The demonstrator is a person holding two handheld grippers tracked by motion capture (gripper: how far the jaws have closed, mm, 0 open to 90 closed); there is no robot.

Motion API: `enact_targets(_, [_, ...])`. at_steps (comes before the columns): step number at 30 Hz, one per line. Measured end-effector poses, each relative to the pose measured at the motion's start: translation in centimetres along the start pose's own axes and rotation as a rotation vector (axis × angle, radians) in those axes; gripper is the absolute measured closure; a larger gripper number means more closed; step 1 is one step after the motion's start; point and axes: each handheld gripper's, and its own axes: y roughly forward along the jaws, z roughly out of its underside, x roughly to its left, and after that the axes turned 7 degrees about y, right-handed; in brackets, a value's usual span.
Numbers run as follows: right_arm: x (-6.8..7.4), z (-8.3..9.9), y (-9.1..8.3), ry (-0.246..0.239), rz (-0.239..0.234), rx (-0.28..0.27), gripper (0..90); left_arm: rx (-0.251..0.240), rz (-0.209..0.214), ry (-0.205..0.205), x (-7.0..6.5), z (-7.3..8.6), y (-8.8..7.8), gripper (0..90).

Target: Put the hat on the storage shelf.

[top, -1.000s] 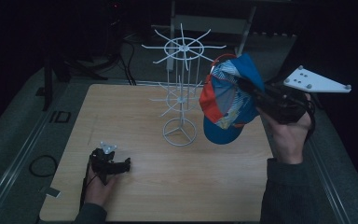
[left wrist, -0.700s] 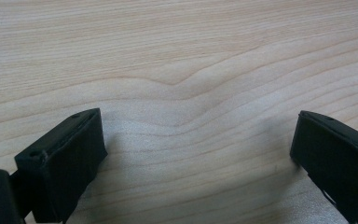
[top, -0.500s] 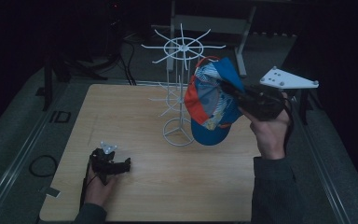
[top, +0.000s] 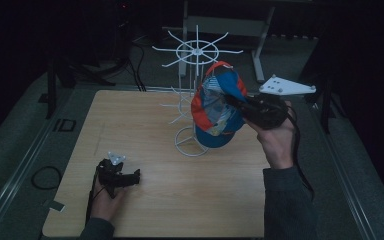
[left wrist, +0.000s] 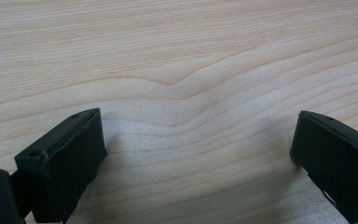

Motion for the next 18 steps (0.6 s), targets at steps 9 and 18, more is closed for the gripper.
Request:
enact_targets(9, [0.2, 0.5, 1.1, -0.016, 0.019, 0.061, 77.1, -0.001, 0.001, -0.001, 0.0, 0.0, 0.0, 3.5])
enact_targets(18, [0.8, 1.2, 1.3, -0.072, 0.072, 0.121, 51.0, -0.002, 0.002, -0.001, 0.0, 0.0, 0.0, 3.5])
